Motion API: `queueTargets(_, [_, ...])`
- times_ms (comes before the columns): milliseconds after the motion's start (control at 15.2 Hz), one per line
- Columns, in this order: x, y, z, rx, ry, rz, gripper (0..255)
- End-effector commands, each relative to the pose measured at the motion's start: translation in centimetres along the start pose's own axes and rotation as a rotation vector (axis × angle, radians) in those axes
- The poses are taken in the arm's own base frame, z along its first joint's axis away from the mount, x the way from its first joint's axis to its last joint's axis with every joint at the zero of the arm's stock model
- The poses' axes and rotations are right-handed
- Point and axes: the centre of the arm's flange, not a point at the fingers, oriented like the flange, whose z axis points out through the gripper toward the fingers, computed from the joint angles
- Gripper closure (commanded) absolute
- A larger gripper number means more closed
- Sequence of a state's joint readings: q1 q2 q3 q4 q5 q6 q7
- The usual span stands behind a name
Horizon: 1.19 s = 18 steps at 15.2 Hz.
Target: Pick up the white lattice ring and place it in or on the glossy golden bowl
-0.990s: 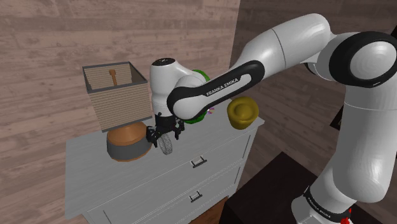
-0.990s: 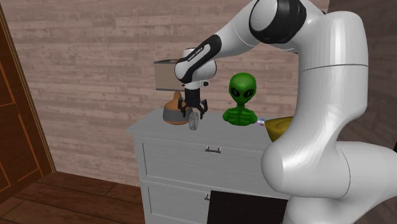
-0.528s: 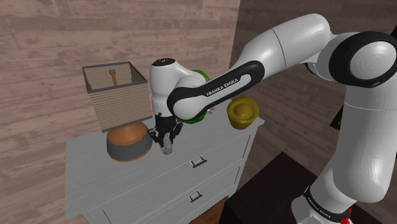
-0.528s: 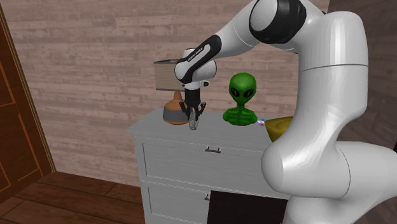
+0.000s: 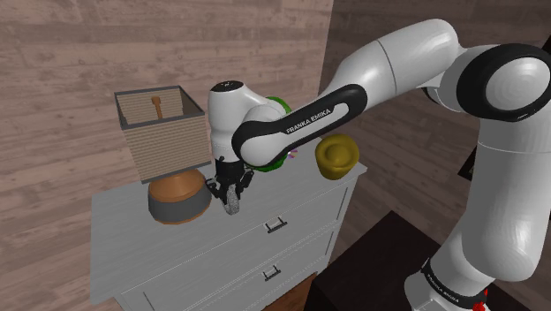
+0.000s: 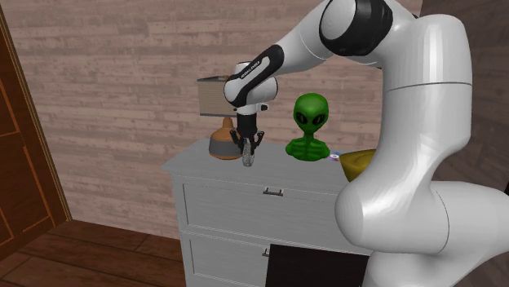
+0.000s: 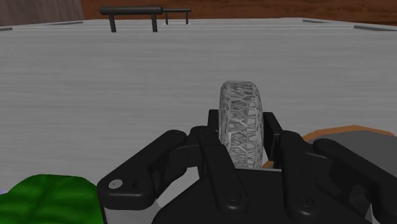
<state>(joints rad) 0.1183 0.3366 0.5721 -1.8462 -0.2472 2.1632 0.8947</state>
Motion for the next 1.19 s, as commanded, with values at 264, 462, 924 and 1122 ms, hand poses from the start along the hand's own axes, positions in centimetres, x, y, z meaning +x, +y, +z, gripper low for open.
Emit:
queueTargets(264, [0.1,0.0,-2.6,0.0,0.0,0.0,255])
queueTargets(462, [0.2,-0.1,-4.2,0.0,0.0,0.0,255])
queueTargets(924, [0.4,-0.1,-7.9,0.0,0.0,0.0,255])
queueTargets(1122, [0.5,-0.1,-9.5,0.0,0.0,0.0,255])
